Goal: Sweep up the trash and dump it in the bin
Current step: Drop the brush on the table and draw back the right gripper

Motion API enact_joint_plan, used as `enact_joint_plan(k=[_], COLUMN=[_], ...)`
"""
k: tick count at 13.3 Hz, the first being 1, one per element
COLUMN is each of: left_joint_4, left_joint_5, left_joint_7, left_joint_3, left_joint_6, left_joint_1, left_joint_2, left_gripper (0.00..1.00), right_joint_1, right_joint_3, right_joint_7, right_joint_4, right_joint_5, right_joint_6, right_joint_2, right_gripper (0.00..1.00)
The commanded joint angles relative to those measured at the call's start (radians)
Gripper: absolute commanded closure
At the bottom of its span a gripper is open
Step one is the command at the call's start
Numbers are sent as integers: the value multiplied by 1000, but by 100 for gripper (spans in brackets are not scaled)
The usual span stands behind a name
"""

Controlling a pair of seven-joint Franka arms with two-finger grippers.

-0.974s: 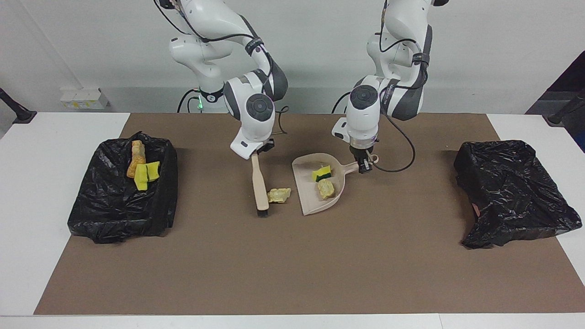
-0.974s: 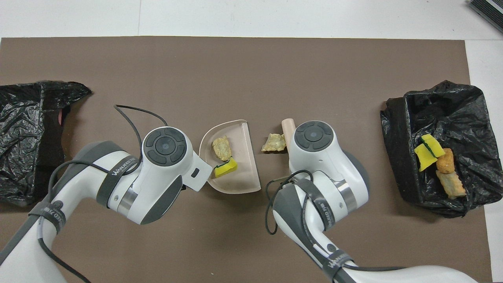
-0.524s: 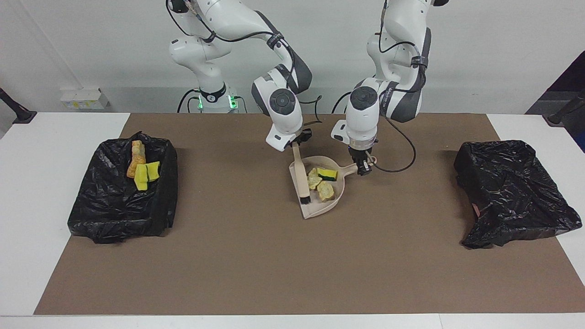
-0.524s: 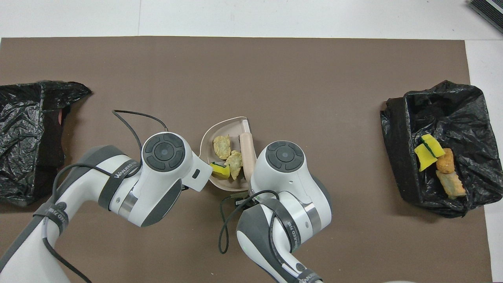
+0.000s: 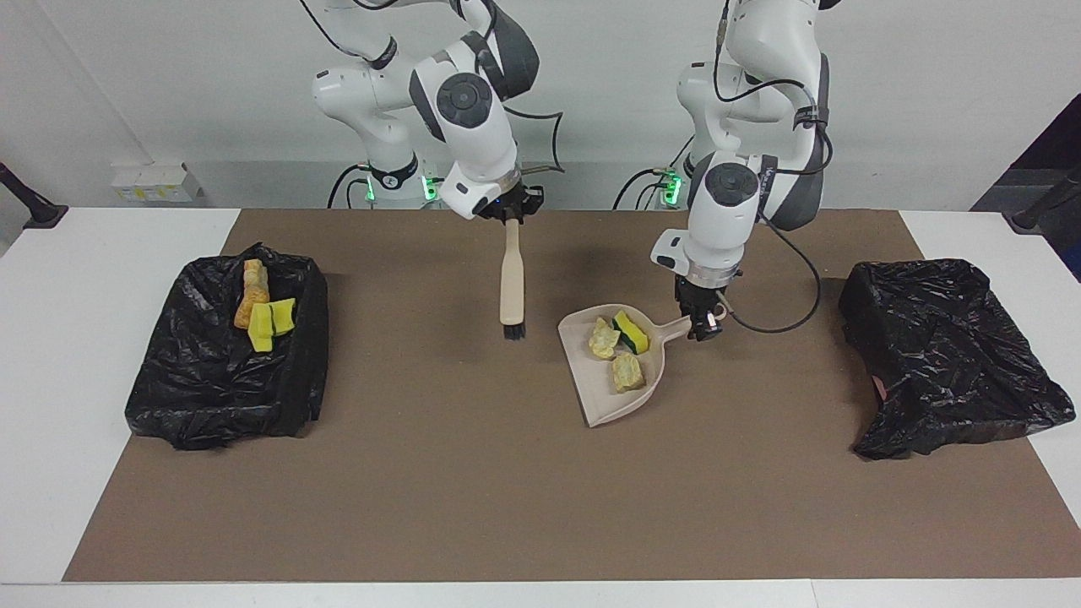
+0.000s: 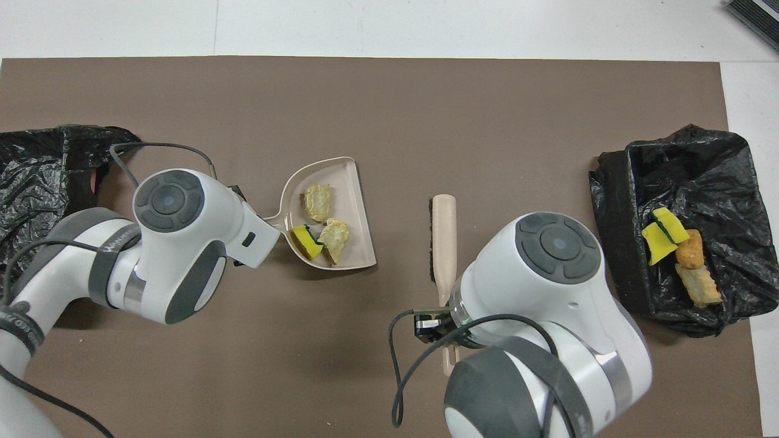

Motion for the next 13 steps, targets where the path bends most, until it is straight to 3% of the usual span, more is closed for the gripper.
enact_joint_plan(k=[1, 2, 4, 9, 10, 13], left_joint_4=[95, 109, 88, 12, 12, -26], left_joint_5=[-20, -23, -47, -46, -37, -33], left_joint_7=[163, 204, 244, 243, 238, 240], left_joint_3=[-3, -5, -3, 1, 1, 7], left_joint_6=[-109, -123, -108, 6, 27, 153], left_joint_1=[86, 113, 137, 153, 163, 193], left_joint_2=[-9, -9, -17, 13, 38, 81], left_gripper=[100, 100, 100, 100, 98, 77], right_joint_1=[64, 158, 247, 349, 349, 349], right_joint_3=[22, 20, 22, 19, 17, 19], right_joint_7=[68, 138, 208, 161, 153, 157], right_joint_4=[-115, -134, -142, -258, -272, -280], right_joint_5=[36, 59, 59, 47, 45, 45], right_joint_6=[77, 135, 282, 344, 343, 372], right_joint_2=[-63, -28, 49, 78, 71, 83], right_gripper=[100, 100, 100, 100, 100, 100])
